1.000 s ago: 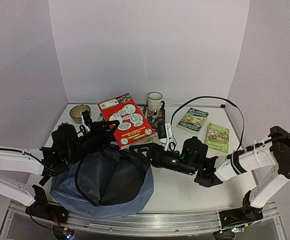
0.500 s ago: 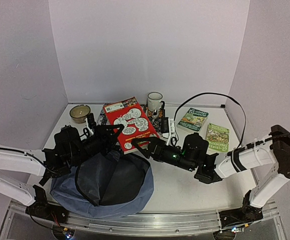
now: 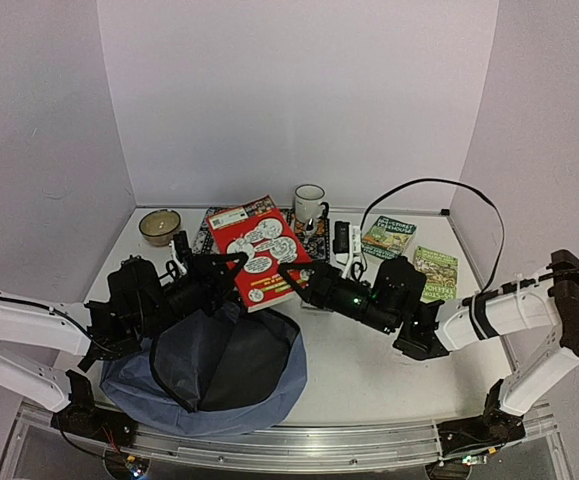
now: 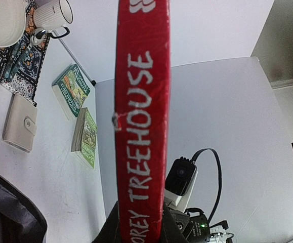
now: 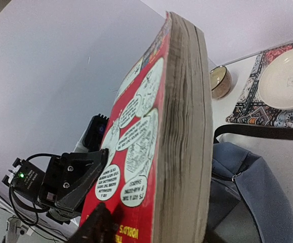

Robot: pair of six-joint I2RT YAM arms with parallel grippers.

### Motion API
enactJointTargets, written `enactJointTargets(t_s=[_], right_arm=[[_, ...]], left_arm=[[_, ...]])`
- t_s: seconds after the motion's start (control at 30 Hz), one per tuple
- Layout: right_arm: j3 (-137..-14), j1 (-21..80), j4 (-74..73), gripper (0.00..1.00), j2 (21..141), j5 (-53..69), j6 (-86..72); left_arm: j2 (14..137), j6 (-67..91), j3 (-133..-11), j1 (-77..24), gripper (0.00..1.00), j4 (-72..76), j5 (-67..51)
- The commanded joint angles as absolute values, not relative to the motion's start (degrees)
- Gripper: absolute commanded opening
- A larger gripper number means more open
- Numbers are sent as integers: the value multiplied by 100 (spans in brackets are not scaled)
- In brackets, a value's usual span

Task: Pack the student bag
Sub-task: Pass from the left arm to the right, then pick up the largest pocket of the bag from the student bag.

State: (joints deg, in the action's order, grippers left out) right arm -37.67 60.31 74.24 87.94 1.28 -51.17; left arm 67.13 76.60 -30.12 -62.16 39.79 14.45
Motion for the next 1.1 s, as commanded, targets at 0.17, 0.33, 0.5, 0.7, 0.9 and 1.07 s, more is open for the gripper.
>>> enactJointTargets(t_s=[0.17, 0.33, 0.5, 0.7, 0.9, 1.07], right_arm=[[-3470, 5953, 10969, 0, 8345, 348, -5112], [-3290, 5884, 10808, 0, 8290, 535, -5296], [-3056, 5828, 10080, 0, 7962, 547, -5388], [-3024, 5746, 8638, 0, 7430, 714, -5447], [-3238, 5743, 7123, 0, 7111, 1016, -5502], [-3176, 5743, 6360, 0, 6827, 977, -5572]], left_arm=[[6345, 7376, -2531, -6243, 14, 4511, 2035], [6160, 6932, -2258, -6241, 44, 4000, 2369], [5780, 6336, -2575, -6240, 61, 2183, 2656], [5781, 6137, -3702, -6246, 70, -967, 3168], [6621, 6027, -4726, -6248, 77, -3251, 3026], [7145, 6044, -5101, -6249, 80, -4149, 2880]])
